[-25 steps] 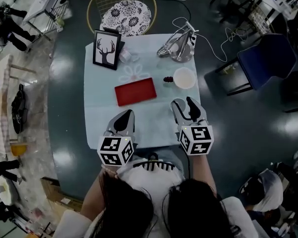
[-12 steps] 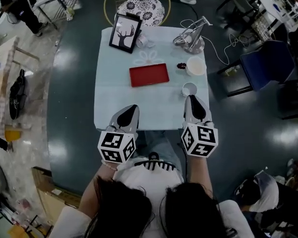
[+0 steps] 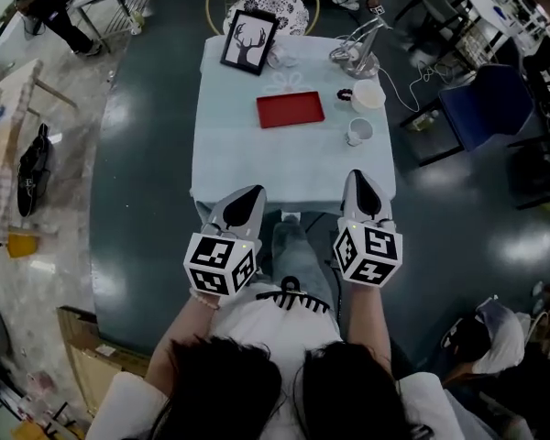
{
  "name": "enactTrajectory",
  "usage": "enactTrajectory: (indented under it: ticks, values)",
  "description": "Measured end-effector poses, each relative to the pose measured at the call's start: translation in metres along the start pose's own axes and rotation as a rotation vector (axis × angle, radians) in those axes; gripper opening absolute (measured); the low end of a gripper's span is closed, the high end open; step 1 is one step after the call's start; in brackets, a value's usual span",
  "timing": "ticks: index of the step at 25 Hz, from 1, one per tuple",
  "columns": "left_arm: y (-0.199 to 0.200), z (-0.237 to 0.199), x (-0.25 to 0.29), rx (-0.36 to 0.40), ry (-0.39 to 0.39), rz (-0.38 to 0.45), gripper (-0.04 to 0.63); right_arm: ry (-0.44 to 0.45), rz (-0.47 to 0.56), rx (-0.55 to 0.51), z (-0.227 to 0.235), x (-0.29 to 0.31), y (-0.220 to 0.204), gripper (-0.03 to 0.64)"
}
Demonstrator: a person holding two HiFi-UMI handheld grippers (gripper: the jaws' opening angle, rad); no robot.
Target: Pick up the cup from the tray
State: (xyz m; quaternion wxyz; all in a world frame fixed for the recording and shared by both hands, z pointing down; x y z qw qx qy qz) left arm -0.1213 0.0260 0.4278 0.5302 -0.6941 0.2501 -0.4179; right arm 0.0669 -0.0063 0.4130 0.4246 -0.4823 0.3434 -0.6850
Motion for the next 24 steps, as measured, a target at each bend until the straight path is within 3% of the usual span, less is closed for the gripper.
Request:
enactTrajectory:
  ticks: [12, 20, 24]
  values:
    - [0.006, 0.018, -0.047, 0.025, 0.02, 0.058, 0.0, 0.014, -0.003, -0.05, -0.027, -0.059, -0.024, 0.023]
    - [0.005, 0.023, -0.048, 0.011, 0.059, 0.053, 0.0, 0.045, -0.036, -0.074, -0.02, -0.076, -0.039, 0.023]
    - [0.004, 0.035, -0.046, 0.04, 0.054, 0.033, 0.001, 0.056, -0.045, -0.075, -0.013, -0.081, -0.039, 0.023]
Point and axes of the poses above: the fingertips, and each gripper's own axes: x forward along the fingers, z to its right, y out of its top, the point moved 2 cm from there along -x, backward along the fingers, and after that the axes turned 15 degrees about x, right-handed, at the moved point
